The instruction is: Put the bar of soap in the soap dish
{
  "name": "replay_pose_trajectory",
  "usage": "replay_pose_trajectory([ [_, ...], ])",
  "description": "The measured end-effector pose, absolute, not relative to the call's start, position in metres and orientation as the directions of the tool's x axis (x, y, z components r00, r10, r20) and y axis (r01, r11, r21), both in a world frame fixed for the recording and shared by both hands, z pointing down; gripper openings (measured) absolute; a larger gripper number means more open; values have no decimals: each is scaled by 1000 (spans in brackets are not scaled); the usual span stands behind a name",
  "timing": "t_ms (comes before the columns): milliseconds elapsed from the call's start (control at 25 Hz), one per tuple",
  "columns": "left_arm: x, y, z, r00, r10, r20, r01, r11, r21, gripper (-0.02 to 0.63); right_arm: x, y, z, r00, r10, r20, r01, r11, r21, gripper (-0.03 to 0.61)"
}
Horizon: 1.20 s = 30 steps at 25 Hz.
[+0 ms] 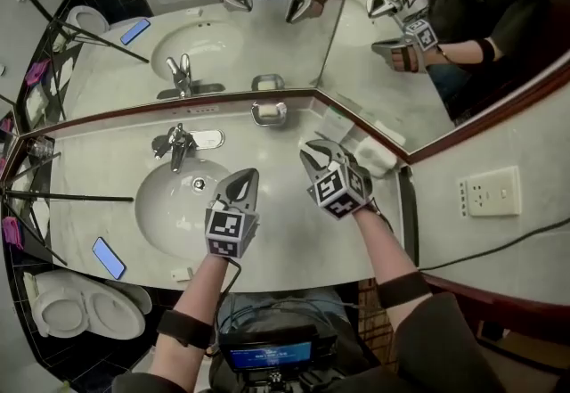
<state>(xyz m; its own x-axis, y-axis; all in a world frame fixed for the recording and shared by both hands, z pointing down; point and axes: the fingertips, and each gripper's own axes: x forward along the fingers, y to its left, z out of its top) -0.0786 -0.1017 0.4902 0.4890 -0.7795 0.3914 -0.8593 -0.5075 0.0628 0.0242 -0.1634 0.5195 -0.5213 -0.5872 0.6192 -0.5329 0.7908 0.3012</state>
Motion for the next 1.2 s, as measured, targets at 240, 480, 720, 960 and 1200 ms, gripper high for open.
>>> replay_pose_trajectory([
  [240,-79,-131,503,483,-791,375,-866,-494,74,2,-8,-213,549,-502,-515,695,-350,856,382,163],
  [480,-82,-154,521,481,-794,373,-868,-491,75,2,-38,-261,582,-473,-451,757,-256,893,372,221],
  [720,-88,-167,532,476,-799,367,-874,-476,97,2,-51,-293,616,-443,-387,808,-251,920,303,232],
  [960,-90,-171,545,474,-798,372,-877,-465,120,2,-55,-307,641,-424,-357,832,-240,930,277,232],
  [1200,-94,-174,553,470,-798,378,-880,-455,135,2,-64,-315,648,-428,-309,850,-226,947,231,229],
])
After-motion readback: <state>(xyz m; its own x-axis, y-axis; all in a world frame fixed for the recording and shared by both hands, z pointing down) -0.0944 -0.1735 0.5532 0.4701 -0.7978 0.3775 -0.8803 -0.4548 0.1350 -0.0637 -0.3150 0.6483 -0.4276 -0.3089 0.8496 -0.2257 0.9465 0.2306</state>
